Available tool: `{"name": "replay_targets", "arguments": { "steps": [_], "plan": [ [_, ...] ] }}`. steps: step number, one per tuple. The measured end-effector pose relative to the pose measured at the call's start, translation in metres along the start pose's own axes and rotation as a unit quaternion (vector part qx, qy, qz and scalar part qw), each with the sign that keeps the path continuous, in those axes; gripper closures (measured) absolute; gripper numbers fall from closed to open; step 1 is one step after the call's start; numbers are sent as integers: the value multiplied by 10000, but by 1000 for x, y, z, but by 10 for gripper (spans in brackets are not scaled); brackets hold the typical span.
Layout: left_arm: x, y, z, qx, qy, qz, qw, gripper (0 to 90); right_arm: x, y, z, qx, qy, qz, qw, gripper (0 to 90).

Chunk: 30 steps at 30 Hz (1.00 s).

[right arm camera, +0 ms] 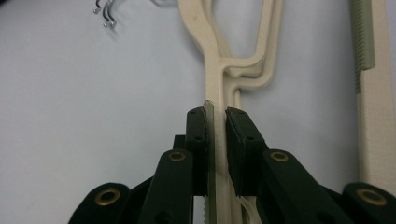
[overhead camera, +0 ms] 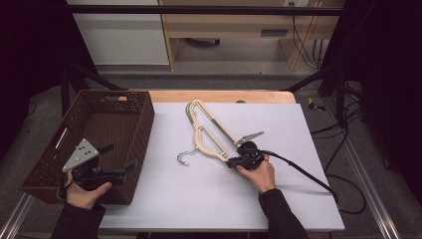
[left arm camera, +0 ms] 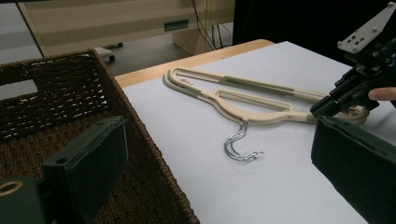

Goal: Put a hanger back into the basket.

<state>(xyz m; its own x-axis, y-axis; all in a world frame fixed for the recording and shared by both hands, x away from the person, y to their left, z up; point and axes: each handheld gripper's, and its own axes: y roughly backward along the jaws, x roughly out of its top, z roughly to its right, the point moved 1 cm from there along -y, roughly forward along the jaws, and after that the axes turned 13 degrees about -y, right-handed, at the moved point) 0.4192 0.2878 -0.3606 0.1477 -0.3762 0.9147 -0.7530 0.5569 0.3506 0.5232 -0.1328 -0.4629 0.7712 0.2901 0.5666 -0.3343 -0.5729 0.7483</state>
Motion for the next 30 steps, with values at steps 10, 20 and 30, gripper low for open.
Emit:
{"name": "replay_targets", "arguments": {
  "steps": [10,20,30],
  "plan": [
    [4,-3,8,-94,-88,17,9999,36,3,6,2,232,-231,189,9993,801],
    [20,-35,49,-602,-533,-112,9967,42,7,16,3,415,-350,275,9981,803],
    [32,-94,93,-1060,-1009,-532,9878,45,9,22,3,510,-382,345,9974,802]
  ]
}}
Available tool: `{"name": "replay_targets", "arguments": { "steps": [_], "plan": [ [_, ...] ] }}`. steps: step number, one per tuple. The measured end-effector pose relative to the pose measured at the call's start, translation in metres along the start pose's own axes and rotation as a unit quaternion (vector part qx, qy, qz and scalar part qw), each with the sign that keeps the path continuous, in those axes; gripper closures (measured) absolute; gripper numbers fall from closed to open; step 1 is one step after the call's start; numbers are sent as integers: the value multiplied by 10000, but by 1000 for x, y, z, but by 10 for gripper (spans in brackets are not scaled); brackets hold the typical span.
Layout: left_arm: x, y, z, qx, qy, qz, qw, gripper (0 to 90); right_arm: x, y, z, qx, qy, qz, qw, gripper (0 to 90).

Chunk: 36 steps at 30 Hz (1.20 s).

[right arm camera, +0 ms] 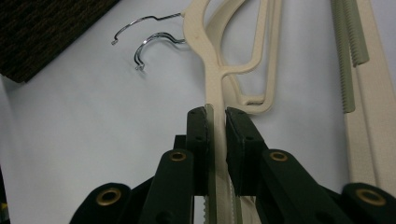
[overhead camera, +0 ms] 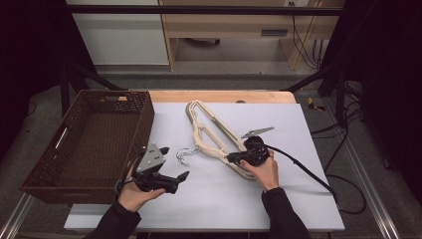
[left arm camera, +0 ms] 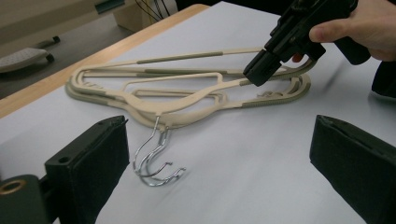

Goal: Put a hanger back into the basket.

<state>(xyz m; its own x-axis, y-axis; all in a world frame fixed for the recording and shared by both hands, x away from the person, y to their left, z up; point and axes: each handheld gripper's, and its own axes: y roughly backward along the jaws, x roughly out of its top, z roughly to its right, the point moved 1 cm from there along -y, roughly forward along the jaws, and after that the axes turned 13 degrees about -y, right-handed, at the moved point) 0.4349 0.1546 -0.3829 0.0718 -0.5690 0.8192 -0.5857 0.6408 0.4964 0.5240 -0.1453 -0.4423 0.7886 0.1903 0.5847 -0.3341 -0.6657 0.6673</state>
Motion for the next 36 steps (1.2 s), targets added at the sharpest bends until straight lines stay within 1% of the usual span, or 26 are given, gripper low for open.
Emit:
{"name": "replay_targets", "arguments": {
  "steps": [5,8,10,12,14,17,19,21,23,24,25,26,27,28,29,31,32,33,34,35,36],
  "plan": [
    [6,-31,1,-97,-117,-211,9997,63,0,2,-1,37,-19,8,10000,802],
    [8,-49,-3,-132,-166,-351,9992,73,1,3,-1,47,-36,-3,10000,802],
    [10,-60,-6,-123,-295,-480,9983,79,1,3,-1,47,-34,-16,10000,802],
    [11,-70,-8,-158,-327,-525,9980,88,1,3,-1,67,-26,-29,10000,801],
    [11,-80,-12,-147,-424,-630,9970,94,1,3,-1,81,-34,-42,10000,802],
    [10,-95,-18,-157,-572,-814,9949,106,1,4,-1,87,-48,-52,9999,802],
    [7,-105,-22,-159,-619,-897,9939,116,1,4,-1,94,-47,-60,9999,801],
    [4,-116,-25,-165,-765,-1051,9914,121,1,4,-1,97,-50,-58,9999,801],
    [0,-124,-27,-183,-823,-1173,9895,129,2,4,-1,112,-38,-45,9999,801],
    [-2,-129,-29,-202,-860,-1260,9881,133,2,4,-1,116,-36,-40,9999,801],
    [-5,-133,-29,-186,-876,-1304,9874,138,2,4,-1,120,-36,-42,9999,801],
    [-7,-137,-30,-205,-942,-1374,9858,147,2,4,-1,120,-44,-49,9999,801],
    [-8,-140,-30,-161,-981,-1416,9849,152,2,4,-1,107,-33,-55,9999,801],
    [-10,-144,-30,-104,-1030,-1400,9847,157,2,4,-1,97,-56,-66,9999,801],
    [-10,-146,-30,-112,-1051,-1411,9843,168,1,4,-1,102,-53,-64,9999,801],
    [-10,-150,-28,-45,-1190,-1327,9840,193,1,4,-1,104,-55,-70,9999,801],
    [-9,-151,-28,-1,-1300,-1339,9824,213,1,4,-1,98,-47,-65,9999,801],
    [-8,-151,-26,15,-1395,-1302,9816,229,1,4,-1,106,-60,-65,9999,801],
    [-7,-151,-25,31,-1521,-1284,9800,250,1,4,-1,105,-29,-54,9999,801],
    [-5,-152,-24,71,-1583,-1231,9797,273,2,5,-1,121,-43,-55,9999,801],
    [-4,-152,-23,102,-1652,-1222,9786,297,2,5,-2,116,-43,-57,9999,801]
  ]
}}
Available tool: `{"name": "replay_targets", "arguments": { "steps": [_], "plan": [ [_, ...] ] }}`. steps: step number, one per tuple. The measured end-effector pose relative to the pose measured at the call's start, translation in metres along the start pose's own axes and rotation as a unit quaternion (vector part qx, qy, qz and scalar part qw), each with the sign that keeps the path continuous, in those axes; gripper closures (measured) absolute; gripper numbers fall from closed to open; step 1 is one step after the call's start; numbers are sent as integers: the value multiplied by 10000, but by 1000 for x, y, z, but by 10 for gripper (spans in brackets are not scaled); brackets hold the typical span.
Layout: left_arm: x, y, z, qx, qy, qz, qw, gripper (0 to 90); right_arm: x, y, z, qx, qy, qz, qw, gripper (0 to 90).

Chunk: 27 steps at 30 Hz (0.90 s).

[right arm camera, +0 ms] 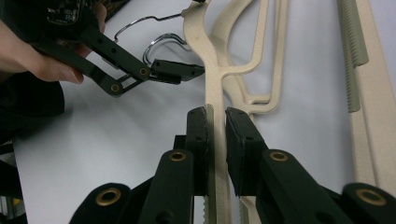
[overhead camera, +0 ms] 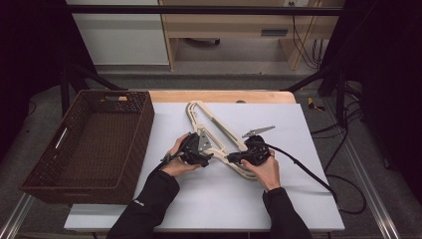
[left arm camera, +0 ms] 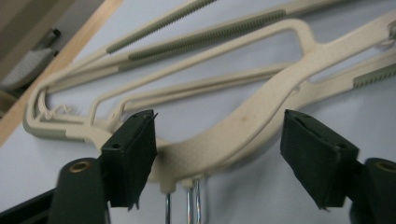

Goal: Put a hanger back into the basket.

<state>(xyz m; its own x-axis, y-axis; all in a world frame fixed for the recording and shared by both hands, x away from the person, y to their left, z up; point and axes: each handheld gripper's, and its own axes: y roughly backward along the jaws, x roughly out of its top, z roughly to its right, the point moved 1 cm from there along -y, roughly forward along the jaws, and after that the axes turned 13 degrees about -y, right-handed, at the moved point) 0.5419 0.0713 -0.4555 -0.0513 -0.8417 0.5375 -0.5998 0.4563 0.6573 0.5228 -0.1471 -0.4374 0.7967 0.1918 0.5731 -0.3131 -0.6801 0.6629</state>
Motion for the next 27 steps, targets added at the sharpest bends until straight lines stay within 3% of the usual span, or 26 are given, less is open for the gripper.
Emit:
{"name": "replay_targets", "arguments": {
  "steps": [7,11,16,20,24,27],
  "plan": [
    [1,-2,3,15,-243,-23,9997,492,0,-1,0,43,-35,-57,10000,799],
    [3,-2,6,39,-452,-37,9990,537,0,-2,1,21,56,-57,10000,797],
    [3,0,6,27,-571,-26,9984,573,0,0,0,1,142,-19,9999,790],
    [4,1,8,-12,-688,-38,9976,610,1,0,-1,-48,348,106,9993,712],
    [5,2,8,-28,-784,-64,9969,643,1,-3,-5,-271,570,115,9979,627],
    [6,2,9,-18,-855,-90,9963,649,0,-11,-7,-483,725,-25,9962,617]
  ]
}}
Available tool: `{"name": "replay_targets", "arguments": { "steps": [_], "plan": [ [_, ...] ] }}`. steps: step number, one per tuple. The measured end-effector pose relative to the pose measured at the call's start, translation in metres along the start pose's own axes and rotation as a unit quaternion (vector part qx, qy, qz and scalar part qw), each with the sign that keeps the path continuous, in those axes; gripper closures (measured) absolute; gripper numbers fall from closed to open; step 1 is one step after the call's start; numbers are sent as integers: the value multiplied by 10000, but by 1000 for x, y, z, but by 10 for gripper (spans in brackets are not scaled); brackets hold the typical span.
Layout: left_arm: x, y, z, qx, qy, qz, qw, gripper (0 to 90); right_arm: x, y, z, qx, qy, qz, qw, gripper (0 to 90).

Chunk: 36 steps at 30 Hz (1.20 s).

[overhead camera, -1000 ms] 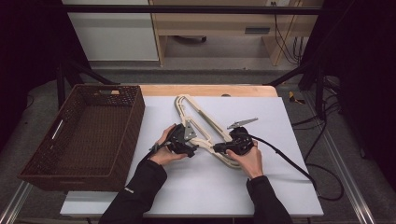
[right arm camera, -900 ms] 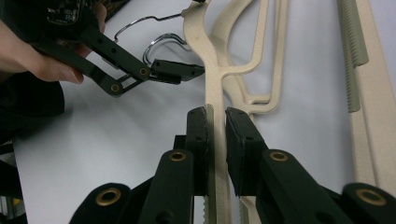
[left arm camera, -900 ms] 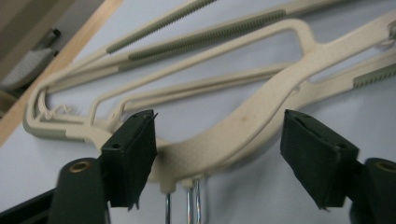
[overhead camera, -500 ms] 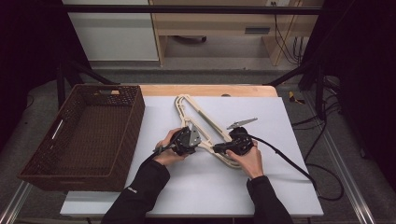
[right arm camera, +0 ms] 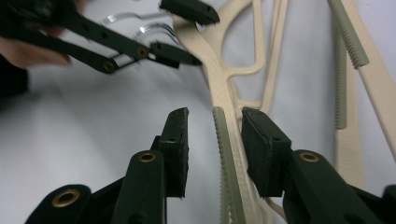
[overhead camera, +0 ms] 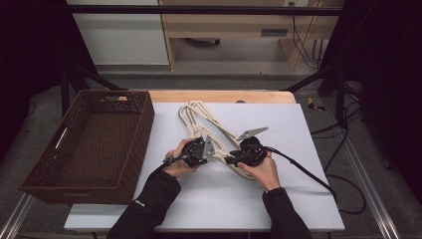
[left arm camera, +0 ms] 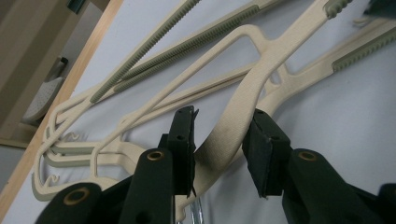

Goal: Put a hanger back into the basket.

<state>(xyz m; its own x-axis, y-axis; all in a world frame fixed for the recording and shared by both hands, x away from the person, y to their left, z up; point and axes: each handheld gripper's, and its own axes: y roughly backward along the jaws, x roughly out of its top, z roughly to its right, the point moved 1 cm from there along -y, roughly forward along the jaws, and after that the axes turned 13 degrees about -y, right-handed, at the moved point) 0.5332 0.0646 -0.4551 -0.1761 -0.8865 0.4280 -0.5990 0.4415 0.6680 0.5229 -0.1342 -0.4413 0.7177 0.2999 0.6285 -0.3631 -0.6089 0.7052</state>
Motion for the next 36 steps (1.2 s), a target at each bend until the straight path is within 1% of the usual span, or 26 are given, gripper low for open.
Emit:
{"name": "replay_targets", "arguments": {
  "steps": [2,4,5,6,7,8,10,11,13,15,16,17,18,19,20,21,22,23,24,25,26,27,28,29,31,36],
  "plan": [
    [0,1,0,-12,-24,20,10000,650,0,-4,1,-76,47,-57,9999,638],
    [1,1,0,-24,-56,40,10000,656,-1,-6,2,-250,107,-94,9996,662],
    [1,1,0,-31,-64,25,10000,661,-1,-7,3,-300,146,-95,9994,668],
    [2,1,0,-70,-76,29,9999,665,-1,-8,4,-334,241,-95,9991,676],
    [2,1,1,-78,-79,27,9999,671,-1,-9,4,-415,263,-94,9987,691],
    [2,1,1,-93,-92,28,9999,674,-1,-10,4,-428,238,-120,9987,704],
    [1,0,2,-119,-93,22,9999,676,-2,-12,6,-452,389,-105,9982,724],
    [1,0,2,-136,-86,22,9999,676,-2,-12,5,-486,395,-142,9979,731],
    [0,1,1,-131,-56,51,9999,671,-3,-12,5,-441,485,-138,9978,745],
    [1,5,-1,-96,-7,78,9999,652,-3,-11,5,-311,583,-142,9977,772],
    [1,7,-2,-74,76,129,9999,633,-3,-10,4,-195,592,-139,9980,786],
    [0,10,-5,-71,174,191,9996,604,-3,-8,3,-90,631,-135,9979,794],
    [0,15,-8,-38,289,286,9992,560,-3,-7,2,-96,588,-89,9982,795],
    [-1,19,-10,1,352,358,9987,501,-3,-5,2,-175,586,-87,9981,795],
    [-1,25,-13,46,424,437,9981,476,-3,-4,3,-165,644,-96,9977,795],
    [-1,31,-15,98,550,570,9968,450,-3,-3,4,-151,703,-95,9974,796],
    [-1,39,-19,187,718,771,9943,415,-3,-3,3,-117,680,-91,9976,796],
    [-1,44,-20,210,831,878,9924,374,-3,-2,2,-57,605,-62,9981,797],
    [-2,52,-24,241,947,1004,9901,354,-2,-2,3,-48,591,-41,9982,797],
    [-2,57,-25,276,996,1050,9891,331,-2,0,2,-28,530,-37,9986,798],
    [-2,62,-27,341,1071,1103,9875,310,-2,0,3,-22,550,-9,9985,798],
    [-3,68,-29,371,1097,1112,9870,282,-1,1,2,-6,472,25,9989,799],
    [-3,73,-30,421,1164,1175,9853,261,-1,3,2,9,476,59,9989,799],
    [-4,76,-31,471,1176,1178,9849,236,0,6,2,4,466,99,9989,799],
    [-6,86,-33,520,1247,1223,9833,193,1,10,2,29,413,151,9990,799],
    [-12,101,-36,495,1436,1275,9801,127,5,22,3,67,311,263,9991,800]
  ]
}}
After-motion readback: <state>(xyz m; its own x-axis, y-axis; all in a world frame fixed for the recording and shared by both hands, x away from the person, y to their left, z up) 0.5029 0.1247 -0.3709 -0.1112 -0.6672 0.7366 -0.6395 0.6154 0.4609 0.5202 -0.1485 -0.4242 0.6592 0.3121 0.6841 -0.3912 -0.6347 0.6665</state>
